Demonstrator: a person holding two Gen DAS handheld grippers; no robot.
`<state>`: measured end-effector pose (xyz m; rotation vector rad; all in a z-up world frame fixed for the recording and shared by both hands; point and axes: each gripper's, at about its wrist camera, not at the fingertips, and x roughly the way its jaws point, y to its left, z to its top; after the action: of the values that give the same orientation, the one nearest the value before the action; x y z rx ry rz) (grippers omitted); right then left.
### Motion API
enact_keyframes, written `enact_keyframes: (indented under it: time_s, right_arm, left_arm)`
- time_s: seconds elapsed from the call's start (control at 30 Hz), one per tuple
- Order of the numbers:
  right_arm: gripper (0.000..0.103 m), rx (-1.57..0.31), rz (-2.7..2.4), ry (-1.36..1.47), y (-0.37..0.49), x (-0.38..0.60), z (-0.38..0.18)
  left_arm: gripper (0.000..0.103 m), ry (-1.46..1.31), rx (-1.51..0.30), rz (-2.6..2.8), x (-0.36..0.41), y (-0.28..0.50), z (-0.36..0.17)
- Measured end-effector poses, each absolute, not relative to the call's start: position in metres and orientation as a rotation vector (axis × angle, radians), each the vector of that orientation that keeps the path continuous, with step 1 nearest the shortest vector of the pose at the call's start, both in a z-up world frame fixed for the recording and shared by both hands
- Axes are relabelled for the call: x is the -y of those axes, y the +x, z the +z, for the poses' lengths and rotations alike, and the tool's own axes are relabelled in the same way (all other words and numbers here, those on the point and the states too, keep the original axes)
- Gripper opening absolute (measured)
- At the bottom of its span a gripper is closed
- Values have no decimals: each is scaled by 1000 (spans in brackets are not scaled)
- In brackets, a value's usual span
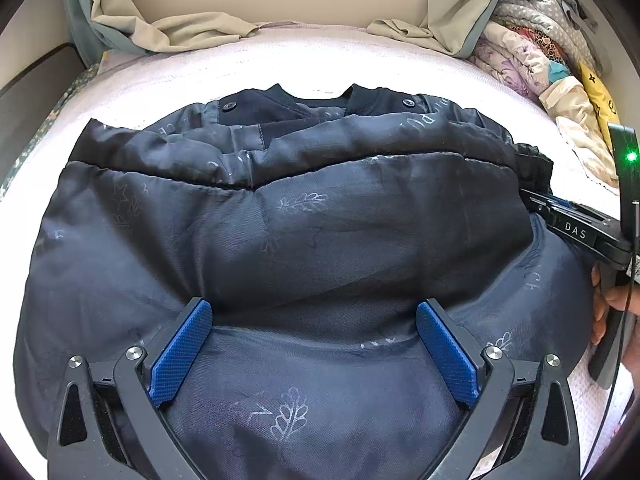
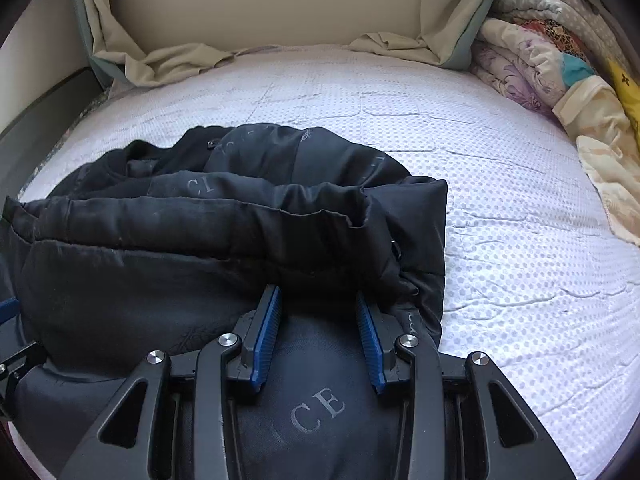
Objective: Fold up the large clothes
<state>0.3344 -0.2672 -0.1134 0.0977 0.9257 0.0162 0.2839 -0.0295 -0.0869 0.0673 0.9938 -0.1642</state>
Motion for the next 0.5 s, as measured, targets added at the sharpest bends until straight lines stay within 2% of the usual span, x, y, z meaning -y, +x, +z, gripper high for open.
enact_keyframes:
  time_s: [0.23, 0.3, 0.37, 0.5]
  right_arm:
    - [36, -942, 13, 164, 332, 272, -100]
    - [40, -959, 18, 189, 331, 275, -91]
    - [51, -950, 29, 217, 327, 279, -76]
    - [53, -891, 28, 195, 315, 277, -47]
  left_arm:
    - [102, -3, -1012, -194, 18, 286, -69]
    - [101, -60, -1011, -194, 6, 286, -59]
    - [101, -136, -1001, -185, -13, 287, -49]
    - [101, -283, -972, -158, -57, 289, -33]
